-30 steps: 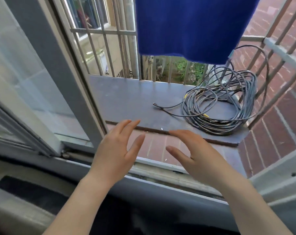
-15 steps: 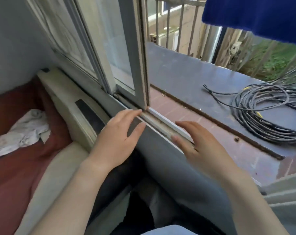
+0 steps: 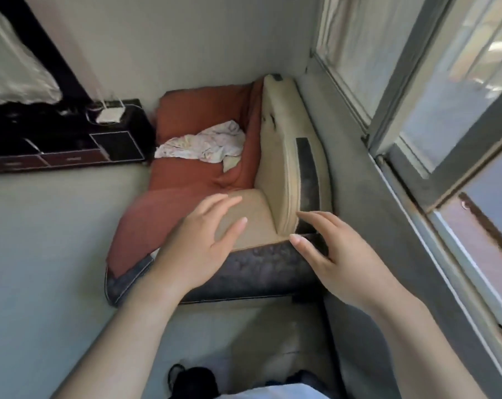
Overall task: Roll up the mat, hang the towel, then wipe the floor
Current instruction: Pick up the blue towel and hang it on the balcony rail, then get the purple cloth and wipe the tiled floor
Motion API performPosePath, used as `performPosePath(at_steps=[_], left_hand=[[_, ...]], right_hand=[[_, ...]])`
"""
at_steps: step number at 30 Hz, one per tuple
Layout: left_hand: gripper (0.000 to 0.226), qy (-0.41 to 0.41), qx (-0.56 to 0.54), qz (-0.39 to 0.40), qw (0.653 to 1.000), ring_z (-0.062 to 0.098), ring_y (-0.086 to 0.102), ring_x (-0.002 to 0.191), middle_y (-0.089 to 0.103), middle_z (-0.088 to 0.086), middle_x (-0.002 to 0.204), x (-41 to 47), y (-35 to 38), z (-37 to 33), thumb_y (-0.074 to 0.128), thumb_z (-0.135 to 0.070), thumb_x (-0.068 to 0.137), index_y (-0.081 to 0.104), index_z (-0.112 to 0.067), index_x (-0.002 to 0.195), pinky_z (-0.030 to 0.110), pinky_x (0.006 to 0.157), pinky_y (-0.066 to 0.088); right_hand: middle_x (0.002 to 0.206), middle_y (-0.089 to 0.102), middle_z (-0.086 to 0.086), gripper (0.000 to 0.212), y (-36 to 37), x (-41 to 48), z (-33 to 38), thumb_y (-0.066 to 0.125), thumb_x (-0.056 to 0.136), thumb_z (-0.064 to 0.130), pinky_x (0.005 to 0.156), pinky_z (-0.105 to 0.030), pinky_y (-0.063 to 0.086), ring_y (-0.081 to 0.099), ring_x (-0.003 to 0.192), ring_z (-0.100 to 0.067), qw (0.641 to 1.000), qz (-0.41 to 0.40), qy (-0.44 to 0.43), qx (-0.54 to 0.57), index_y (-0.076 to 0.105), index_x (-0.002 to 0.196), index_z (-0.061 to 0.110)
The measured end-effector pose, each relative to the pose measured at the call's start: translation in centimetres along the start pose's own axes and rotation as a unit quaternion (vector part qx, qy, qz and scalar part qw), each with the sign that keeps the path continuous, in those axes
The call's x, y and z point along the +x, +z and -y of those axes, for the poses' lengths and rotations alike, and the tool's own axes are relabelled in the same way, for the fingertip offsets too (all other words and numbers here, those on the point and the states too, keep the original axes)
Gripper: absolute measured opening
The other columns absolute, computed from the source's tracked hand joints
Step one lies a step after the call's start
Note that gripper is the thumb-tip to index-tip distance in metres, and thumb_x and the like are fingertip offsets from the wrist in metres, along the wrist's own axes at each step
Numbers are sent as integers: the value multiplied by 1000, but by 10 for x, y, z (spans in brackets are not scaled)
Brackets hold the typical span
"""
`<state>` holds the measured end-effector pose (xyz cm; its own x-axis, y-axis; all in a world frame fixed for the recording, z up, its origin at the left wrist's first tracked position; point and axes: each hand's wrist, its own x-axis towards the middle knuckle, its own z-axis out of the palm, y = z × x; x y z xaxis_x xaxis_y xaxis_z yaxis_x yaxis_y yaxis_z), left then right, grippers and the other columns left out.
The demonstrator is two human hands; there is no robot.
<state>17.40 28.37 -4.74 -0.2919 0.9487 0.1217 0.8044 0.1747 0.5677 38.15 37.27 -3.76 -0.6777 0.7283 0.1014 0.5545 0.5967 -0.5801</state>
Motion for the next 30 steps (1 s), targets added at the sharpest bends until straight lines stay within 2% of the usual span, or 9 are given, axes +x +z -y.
performPosePath(at_steps=[3, 7, 9, 11, 14, 18, 22, 27, 30], left_hand=[[53, -43, 1, -38, 998, -7, 32, 123, 38, -17, 140, -22, -34, 46, 35, -59, 90, 45, -32, 135, 15, 98, 24], [43, -102, 20, -56, 993, 2, 43, 119, 39, -16, 141, -54, -82, 115, 43, -47, 93, 45, -33, 134, 17, 93, 31], [44, -125, 34, -51, 990, 4, 47, 109, 39, -17, 140, -68, -109, 149, 42, -49, 92, 45, -35, 134, 19, 89, 34], [53, -134, 48, -59, 988, 6, 45, 117, 40, -17, 140, -81, -136, 184, 36, -56, 87, 45, -35, 134, 21, 93, 36], [55, -161, 58, -84, 982, 5, 41, 124, 41, -16, 139, -102, -172, 230, 33, -57, 85, 44, -34, 134, 22, 96, 34], [55, -195, 67, -116, 972, 6, 42, 126, 44, -13, 138, -136, -205, 277, 35, -56, 85, 45, -32, 134, 20, 97, 33], [65, -253, 75, -153, 952, 4, 41, 124, 44, -14, 137, -181, -234, 315, 27, -63, 79, 46, -31, 133, 17, 94, 30], [65, -318, 95, -205, 921, 9, 45, 123, 47, -11, 135, -244, -266, 343, 28, -61, 80, 48, -28, 132, 22, 95, 35], [62, -361, 84, -245, 896, 7, 43, 124, 46, -12, 135, -278, -276, 348, 30, -60, 82, 45, -30, 134, 22, 96, 35]], right_hand=[[137, 44, 12, 60, 35, 28, 41, 36, 85, 59, 97, -21, 38, 45, 121, -9, 998, 43, -46, 3, 41, 137, 28], [137, 44, 11, 59, 85, 66, 102, 37, 87, 58, 95, -23, 39, 48, 116, -10, 993, 80, -85, 17, 41, 136, 27], [138, 44, 11, 59, 112, 82, 135, 38, 87, 58, 89, -23, 38, 51, 99, -9, 991, 88, -97, 23, 41, 136, 26], [138, 44, 11, 60, 140, 97, 169, 37, 86, 59, 79, -25, 38, 41, 77, -8, 989, 94, -109, 20, 41, 136, 27], [133, 48, 9, 60, 181, 118, 215, 35, 86, 59, 67, -25, 36, 35, 67, -6, 986, 103, -133, -1, 42, 135, 26], [136, 47, 6, 58, 231, 141, 270, 39, 88, 56, 77, -29, 43, 54, 87, -18, 975, 145, -168, 1, 44, 135, 23], [137, 46, 3, 59, 280, 154, 325, 39, 87, 56, 92, -39, 46, 52, 113, -20, 954, 200, -221, 20, 43, 135, 23], [137, 47, 6, 55, 323, 156, 383, 42, 88, 53, 91, -25, 40, 47, 123, -13, 924, 241, -296, 33, 44, 134, 24], [130, 53, 6, 55, 339, 155, 416, 42, 88, 54, 84, -19, 35, 52, 116, -12, 897, 279, -342, 37, 46, 133, 24]])
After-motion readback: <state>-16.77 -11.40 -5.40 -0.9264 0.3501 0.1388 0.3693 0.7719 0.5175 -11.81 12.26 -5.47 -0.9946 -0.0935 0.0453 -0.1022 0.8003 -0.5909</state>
